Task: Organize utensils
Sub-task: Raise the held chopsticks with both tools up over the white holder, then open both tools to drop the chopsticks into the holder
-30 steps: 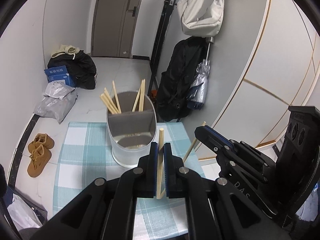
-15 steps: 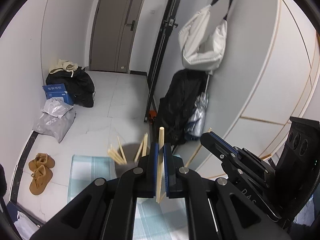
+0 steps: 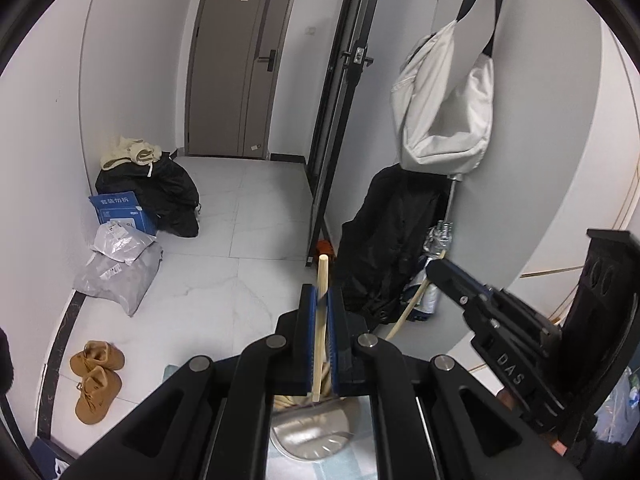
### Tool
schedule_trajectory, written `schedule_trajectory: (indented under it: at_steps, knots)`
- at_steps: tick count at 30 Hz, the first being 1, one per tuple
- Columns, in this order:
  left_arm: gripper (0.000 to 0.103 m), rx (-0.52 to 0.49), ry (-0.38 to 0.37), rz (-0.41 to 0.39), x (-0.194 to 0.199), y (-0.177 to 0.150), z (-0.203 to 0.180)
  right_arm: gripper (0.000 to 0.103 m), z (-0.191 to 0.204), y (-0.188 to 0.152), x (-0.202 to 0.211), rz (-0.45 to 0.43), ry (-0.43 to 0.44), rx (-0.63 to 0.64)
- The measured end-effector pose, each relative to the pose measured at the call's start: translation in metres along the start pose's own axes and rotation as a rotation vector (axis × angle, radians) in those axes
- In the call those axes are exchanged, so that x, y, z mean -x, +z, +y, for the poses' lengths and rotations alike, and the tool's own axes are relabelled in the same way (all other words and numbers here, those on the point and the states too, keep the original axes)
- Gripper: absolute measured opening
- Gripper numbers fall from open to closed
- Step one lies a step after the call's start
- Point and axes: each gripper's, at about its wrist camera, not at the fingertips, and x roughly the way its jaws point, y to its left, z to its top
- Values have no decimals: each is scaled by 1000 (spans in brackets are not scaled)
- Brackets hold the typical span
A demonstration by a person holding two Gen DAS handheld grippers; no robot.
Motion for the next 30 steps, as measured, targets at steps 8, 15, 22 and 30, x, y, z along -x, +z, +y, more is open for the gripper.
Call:
schedule_trajectory:
  at_steps: [8,15,22,30]
  knots:
    - [1,21,13,65,-37,-10,18,4,-7,-16,-29,24,-6,51]
    - [1,22,3,101,-52,-27,21,4,-10,-40,-41,62,28,46]
    - [1,56,3,111,-61,-43,22,4,-12,-75,-51,144,66,29]
    - [3,28,-27,164,-65,-61,14,7,-13,-107,-55,245,77,11]
